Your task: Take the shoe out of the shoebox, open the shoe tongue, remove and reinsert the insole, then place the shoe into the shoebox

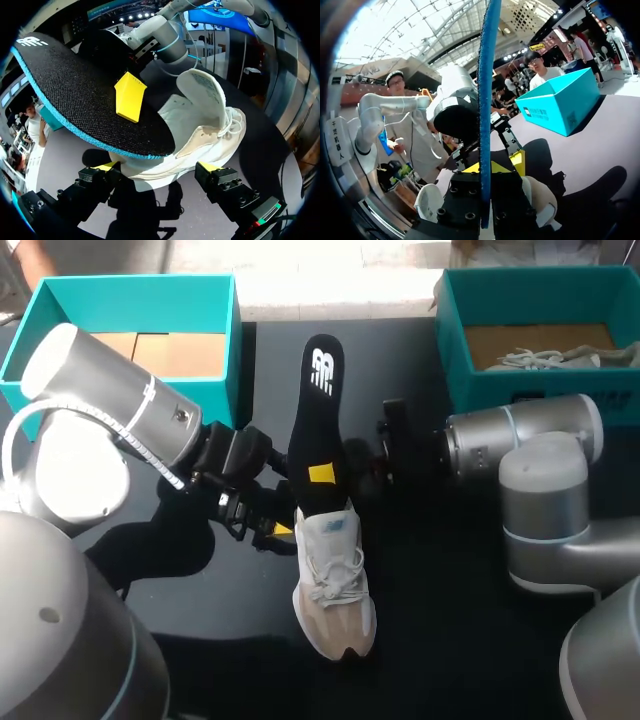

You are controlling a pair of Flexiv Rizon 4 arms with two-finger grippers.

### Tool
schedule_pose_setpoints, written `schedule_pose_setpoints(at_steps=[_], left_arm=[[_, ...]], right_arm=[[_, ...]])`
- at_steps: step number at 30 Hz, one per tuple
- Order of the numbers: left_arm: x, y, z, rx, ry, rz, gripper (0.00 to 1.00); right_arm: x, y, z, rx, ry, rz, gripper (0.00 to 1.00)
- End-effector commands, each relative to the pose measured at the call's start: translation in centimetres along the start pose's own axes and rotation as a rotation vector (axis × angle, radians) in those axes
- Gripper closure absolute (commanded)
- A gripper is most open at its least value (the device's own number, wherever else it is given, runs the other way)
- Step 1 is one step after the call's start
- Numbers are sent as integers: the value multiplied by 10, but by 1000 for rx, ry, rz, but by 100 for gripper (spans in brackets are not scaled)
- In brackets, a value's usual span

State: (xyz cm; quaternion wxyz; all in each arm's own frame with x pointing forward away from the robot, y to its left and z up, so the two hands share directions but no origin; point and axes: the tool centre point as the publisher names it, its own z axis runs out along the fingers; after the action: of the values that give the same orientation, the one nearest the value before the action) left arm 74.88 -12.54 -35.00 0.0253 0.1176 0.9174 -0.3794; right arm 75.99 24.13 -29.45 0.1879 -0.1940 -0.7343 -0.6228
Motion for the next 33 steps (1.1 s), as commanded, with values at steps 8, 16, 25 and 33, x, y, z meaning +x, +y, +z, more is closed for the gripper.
schedule_pose_setpoints(at_steps=[8,16,25,33], left_arm=[[1,0,-1,-3,0,0,0],[1,0,-1,-3,0,0,0],[1,0,-1,-3,0,0,0],[1,0,-1,-3,0,0,0]], right_arm=[[-8,-25,0,22,5,24,100],[-8,-43,-7,71,3,81,100],[0,-69,-6,92,13,151,100],[0,-77,-10,101,5,161,100]])
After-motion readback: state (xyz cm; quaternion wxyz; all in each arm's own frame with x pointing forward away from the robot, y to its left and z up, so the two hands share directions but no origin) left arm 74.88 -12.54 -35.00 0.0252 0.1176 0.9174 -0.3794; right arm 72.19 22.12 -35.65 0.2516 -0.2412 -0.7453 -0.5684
